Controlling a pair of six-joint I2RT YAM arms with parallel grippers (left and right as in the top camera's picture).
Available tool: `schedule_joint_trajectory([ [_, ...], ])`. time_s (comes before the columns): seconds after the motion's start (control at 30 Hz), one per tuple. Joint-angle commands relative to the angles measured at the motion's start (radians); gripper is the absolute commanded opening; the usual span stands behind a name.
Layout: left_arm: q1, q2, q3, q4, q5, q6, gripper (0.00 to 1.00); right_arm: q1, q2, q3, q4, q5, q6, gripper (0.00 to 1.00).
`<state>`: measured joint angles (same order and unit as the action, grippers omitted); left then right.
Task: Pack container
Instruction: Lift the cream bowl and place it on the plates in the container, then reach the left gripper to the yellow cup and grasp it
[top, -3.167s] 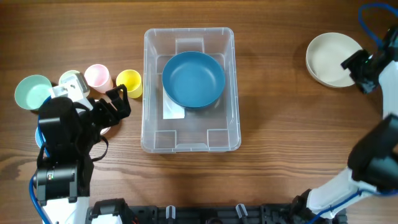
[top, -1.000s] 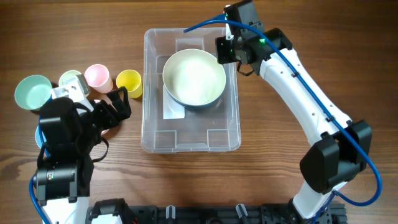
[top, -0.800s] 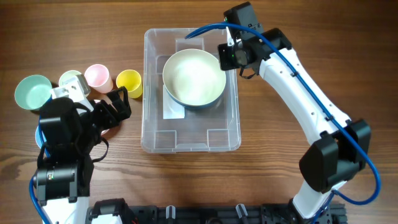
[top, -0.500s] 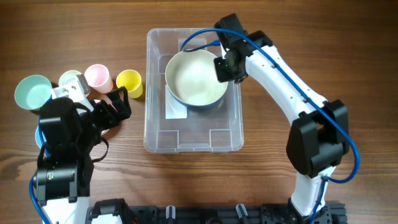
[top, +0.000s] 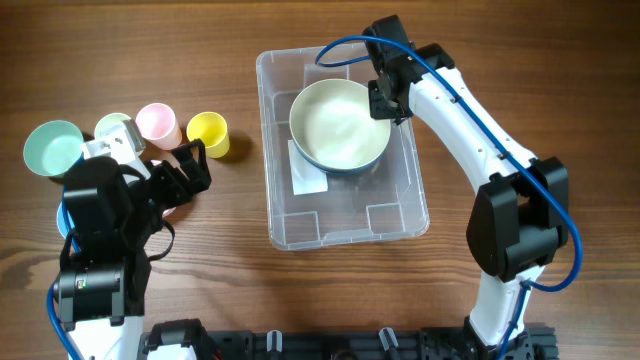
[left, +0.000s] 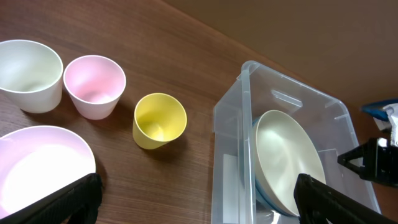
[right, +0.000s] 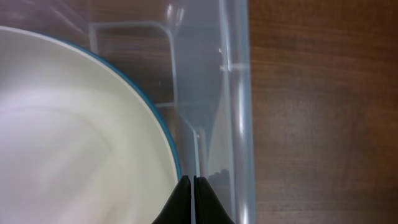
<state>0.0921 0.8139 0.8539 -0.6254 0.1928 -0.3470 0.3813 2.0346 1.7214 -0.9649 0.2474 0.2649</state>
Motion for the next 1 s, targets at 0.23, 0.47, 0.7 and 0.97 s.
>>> schedule_joint_trajectory([
  [0.23,-0.005,0.001,0.02,-0.001,0.019,-0.002,1.0,-0.059,-0.296,0.07,0.04,-0.04,0.055,0.46],
  [0.47,-0.005,0.017,0.02,-0.035,0.019,-0.002,0.99,-0.296,-0.362,0.07,-0.243,-0.103,0.197,0.72],
  [0.7,-0.005,0.059,0.032,-0.087,0.001,-0.006,1.0,-0.33,-0.473,0.069,-0.437,-0.148,0.156,0.73],
  [0.97,-0.005,0.209,0.188,-0.231,-0.022,-0.036,0.99,-0.328,-0.843,-0.206,-0.485,-0.327,0.157,0.73],
])
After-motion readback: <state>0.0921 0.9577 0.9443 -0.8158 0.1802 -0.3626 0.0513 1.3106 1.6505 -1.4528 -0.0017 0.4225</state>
